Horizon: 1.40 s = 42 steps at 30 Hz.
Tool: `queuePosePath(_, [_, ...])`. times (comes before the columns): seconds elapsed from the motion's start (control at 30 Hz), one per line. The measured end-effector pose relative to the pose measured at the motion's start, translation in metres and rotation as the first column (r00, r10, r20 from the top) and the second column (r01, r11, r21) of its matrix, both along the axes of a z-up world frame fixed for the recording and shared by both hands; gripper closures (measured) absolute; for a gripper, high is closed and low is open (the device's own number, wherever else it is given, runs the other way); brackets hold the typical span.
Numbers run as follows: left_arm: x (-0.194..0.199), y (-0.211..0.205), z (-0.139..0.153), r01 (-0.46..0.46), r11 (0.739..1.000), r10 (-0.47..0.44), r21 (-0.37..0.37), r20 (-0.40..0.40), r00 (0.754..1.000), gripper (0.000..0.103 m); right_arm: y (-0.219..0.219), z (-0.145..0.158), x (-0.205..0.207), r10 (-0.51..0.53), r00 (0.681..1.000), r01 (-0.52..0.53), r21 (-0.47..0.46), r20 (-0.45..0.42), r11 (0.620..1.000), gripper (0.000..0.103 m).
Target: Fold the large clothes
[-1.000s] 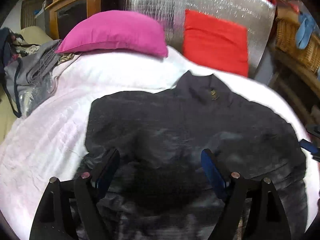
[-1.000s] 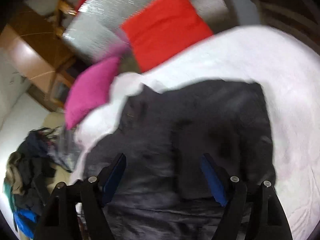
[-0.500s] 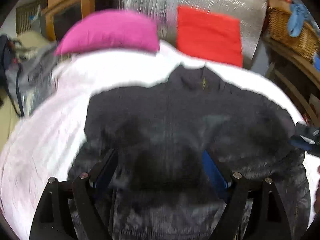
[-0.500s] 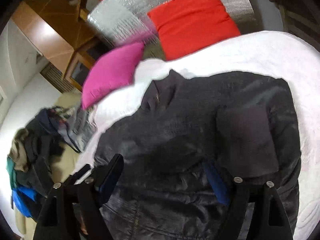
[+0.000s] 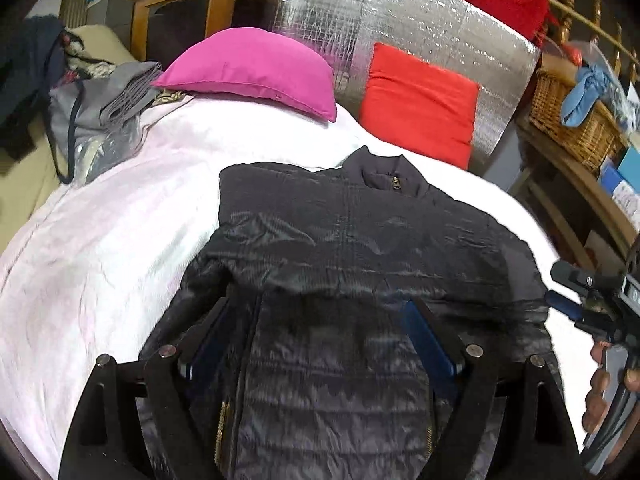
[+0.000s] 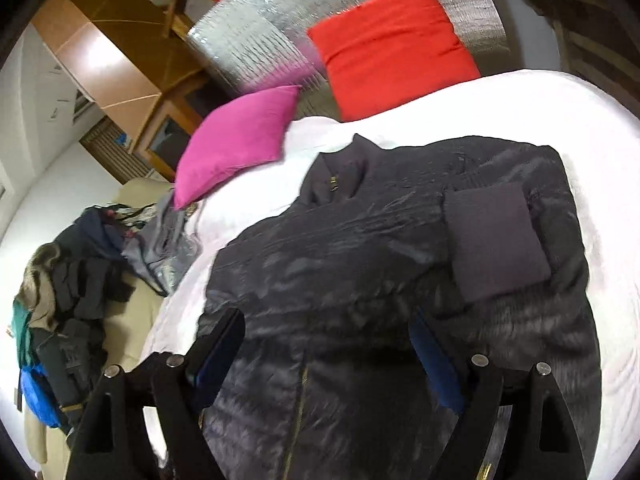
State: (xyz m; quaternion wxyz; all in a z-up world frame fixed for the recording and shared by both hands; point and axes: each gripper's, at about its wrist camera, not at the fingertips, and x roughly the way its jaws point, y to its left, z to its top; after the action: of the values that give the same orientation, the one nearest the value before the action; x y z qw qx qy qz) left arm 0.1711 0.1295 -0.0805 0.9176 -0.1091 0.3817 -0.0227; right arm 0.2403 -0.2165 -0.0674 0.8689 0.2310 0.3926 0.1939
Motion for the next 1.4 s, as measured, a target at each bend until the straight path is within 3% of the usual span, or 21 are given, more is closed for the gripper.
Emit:
queuePosePath(0.27, [-0.023, -0.013, 0.008, 0.034, 0.999, -0.034, -0.009, 0.009, 0.999, 0.017, -0.006, 0.012, -0.038, 0.011, 1.000, -0.011, -0.016, 0.029, 1.000, 0.016])
queuePosePath(0.57, [-0.044, -0.013, -0.010, 0.057, 0.998, -0.057, 0.000, -0.018, 0.998, 0.017, -0.040, -0.014, -0.079, -0.035, 0.999, 0.035, -0.001, -0.019, 0.999, 0.016])
queuePosePath(0.63, [-0.042, -0.001, -0.019, 0.029, 1.000, -0.028, 0.008, -0.050, 0.998, 0.017, -0.048, -0.021, -0.083, -0.049, 0.998, 0.049, 0.000, -0.031, 0.999, 0.016])
queuePosePath(0.77, [-0.048, 0.030, -0.019, -0.094, 0.993, 0.090, -0.072, -0.054, 0.995, 0.017, -0.057, -0.029, -0.082, -0.054, 0.998, 0.055, 0.015, -0.035, 0.998, 0.016])
queuePosePath(0.83, [-0.051, 0.035, -0.014, -0.107, 0.989, 0.101, -0.106, -0.056, 0.993, 0.017, -0.056, -0.034, -0.080, -0.056, 0.998, 0.056, 0.002, -0.038, 0.998, 0.016])
queuePosePath(0.93, [-0.058, 0.027, -0.003, -0.082, 0.990, 0.082, -0.114, -0.009, 0.997, 0.017, -0.051, -0.038, -0.078, -0.051, 0.997, 0.051, -0.013, -0.062, 0.999, 0.016])
queuePosePath(1.07, [-0.063, 0.002, 0.004, 0.013, 0.989, -0.011, -0.148, 0.012, 1.000, 0.016, -0.043, -0.029, -0.084, -0.056, 0.997, 0.054, -0.029, -0.052, 0.998, 0.016])
queuePosePath(1.23, [-0.076, -0.021, 0.008, 0.124, 0.988, -0.120, -0.095, 0.042, 0.992, 0.016, -0.045, -0.018, -0.099, -0.069, 0.997, 0.067, -0.039, -0.034, 0.997, 0.016])
queuePosePath(1.4, [-0.075, -0.005, -0.008, 0.096, 0.991, -0.097, -0.094, -0.001, 0.995, 0.016, -0.070, -0.025, -0.117, -0.112, 0.993, 0.111, -0.030, -0.039, 0.993, 0.016])
